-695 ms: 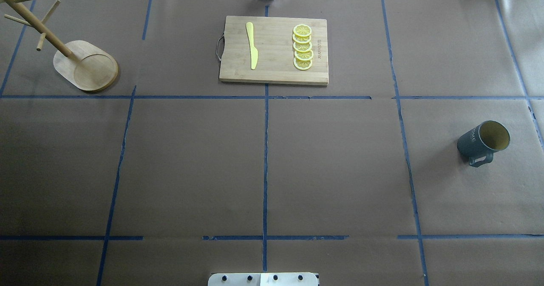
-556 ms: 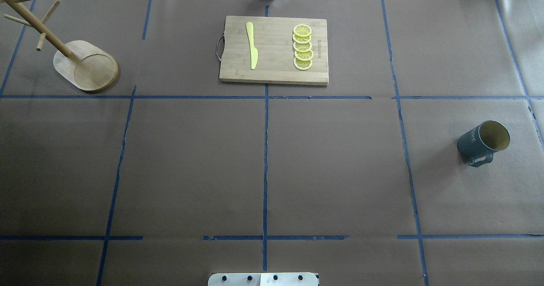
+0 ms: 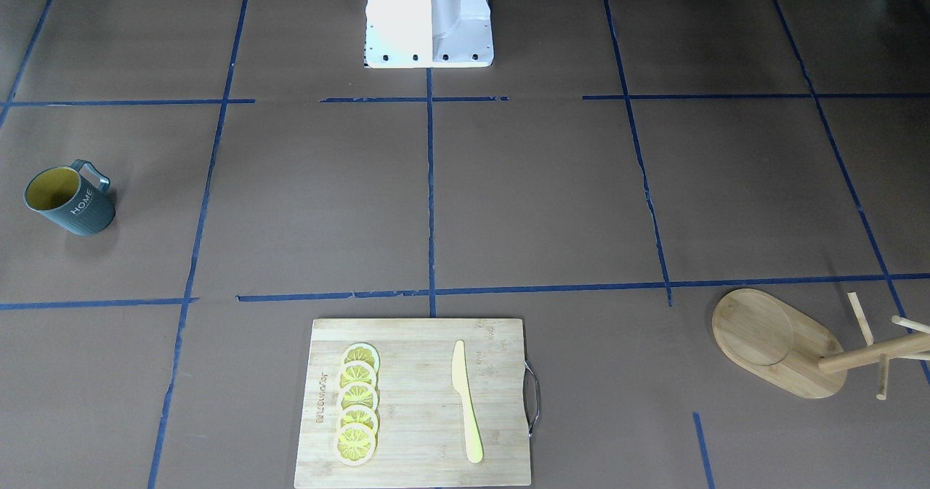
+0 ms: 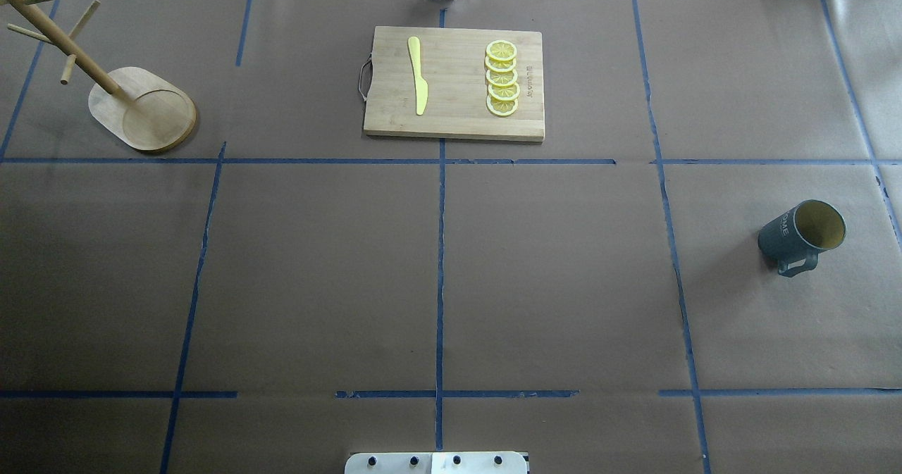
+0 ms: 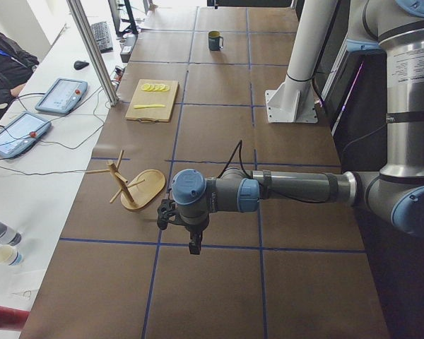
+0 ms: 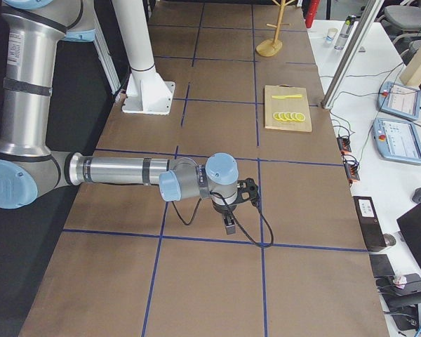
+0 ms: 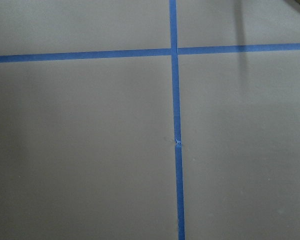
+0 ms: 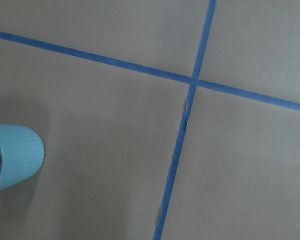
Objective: Hang cup on storage rack
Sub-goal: 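Move the right gripper down toward the teal mug's rim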
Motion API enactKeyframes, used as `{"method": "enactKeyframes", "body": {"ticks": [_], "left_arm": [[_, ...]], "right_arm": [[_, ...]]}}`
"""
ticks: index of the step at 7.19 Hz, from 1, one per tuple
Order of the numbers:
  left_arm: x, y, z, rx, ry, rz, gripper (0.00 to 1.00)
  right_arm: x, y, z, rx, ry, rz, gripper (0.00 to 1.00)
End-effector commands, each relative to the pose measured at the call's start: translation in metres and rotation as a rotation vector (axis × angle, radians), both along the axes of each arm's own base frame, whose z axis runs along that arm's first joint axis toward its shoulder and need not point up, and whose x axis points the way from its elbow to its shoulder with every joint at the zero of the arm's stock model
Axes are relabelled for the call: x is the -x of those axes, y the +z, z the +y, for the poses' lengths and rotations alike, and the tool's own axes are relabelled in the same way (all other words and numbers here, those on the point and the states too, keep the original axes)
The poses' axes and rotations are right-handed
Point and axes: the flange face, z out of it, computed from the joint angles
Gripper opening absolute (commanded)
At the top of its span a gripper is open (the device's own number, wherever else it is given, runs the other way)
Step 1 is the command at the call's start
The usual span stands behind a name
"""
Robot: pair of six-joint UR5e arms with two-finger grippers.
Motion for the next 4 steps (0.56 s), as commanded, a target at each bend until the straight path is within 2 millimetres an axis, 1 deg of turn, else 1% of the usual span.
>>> {"method": "enactKeyframes", "body": {"ticks": [1,2,3,4], "left_arm": [[0.000,0.000,0.000,0.000,0.001,0.001,1.00],[0.000,0.000,0.000,-0.001,0.001,0.001,1.00],[0.000,0.000,0.000,-0.001,0.001,0.001,1.00],[0.000,0.000,0.000,-0.001,0.001,0.001,1.00]], "right_arm": [[0.048,-0.031,-0.025,-0.095,-0.097,-0.023,0.99],[0.072,-0.056,-0.037,-0.126,-0.128,-0.047,0.99],[0.101,-0.082,-0.047,-0.098,-0.106,-0.067,0.99],[0.126,-0.087,-0.044,-0.073,-0.122,-0.068,0.99]]}}
